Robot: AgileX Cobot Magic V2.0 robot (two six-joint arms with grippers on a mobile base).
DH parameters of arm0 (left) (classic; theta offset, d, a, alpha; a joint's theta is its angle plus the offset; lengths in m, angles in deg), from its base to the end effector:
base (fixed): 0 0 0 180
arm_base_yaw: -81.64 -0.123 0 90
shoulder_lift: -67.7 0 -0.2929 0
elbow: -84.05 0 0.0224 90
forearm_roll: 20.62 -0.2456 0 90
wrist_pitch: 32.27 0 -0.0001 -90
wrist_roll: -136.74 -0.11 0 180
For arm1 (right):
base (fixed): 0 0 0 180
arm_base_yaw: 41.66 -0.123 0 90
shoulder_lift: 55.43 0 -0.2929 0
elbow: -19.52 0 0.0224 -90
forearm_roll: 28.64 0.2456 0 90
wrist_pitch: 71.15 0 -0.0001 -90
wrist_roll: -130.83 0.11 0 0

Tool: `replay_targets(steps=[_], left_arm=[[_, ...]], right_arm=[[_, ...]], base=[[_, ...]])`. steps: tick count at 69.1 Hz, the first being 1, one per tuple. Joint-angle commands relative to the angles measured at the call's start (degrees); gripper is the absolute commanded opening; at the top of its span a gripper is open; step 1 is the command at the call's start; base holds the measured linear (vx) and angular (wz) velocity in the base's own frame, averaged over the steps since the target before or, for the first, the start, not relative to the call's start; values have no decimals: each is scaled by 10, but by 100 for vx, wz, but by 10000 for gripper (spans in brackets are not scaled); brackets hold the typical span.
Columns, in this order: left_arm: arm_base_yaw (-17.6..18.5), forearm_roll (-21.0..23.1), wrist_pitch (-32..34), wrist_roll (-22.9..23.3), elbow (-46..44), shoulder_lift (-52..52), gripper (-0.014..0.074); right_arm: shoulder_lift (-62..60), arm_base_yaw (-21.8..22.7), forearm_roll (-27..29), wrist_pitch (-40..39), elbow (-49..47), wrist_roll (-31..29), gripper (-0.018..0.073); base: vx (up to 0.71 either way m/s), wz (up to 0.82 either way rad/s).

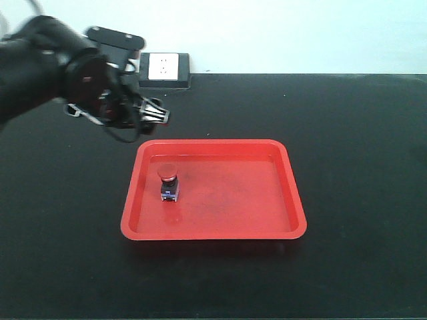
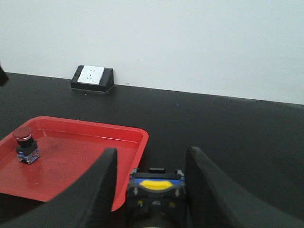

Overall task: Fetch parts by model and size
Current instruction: 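Lift the left gripper and withdraw it away from the tray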

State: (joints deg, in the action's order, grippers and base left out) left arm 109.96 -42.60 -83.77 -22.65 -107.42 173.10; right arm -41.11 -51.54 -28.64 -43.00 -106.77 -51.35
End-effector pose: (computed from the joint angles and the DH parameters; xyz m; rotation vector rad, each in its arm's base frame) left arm 0.3561 -0.1553 0.3265 0.3433 2.4232 0.1067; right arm 0.0443 0.0077 0.2962 -0.1764 1.6704 0.1012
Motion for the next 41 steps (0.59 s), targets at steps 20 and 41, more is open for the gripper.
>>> replay_targets(steps=[20, 41], left_arm=[[1, -73, 104, 2, 196, -281, 425], [1, -106, 109, 1, 347, -495, 260]], right_arm=[[7, 2, 0, -48, -15, -2, -5], [7, 2, 0, -48, -15, -2, -5]], base=[[0, 0], [0, 0]])
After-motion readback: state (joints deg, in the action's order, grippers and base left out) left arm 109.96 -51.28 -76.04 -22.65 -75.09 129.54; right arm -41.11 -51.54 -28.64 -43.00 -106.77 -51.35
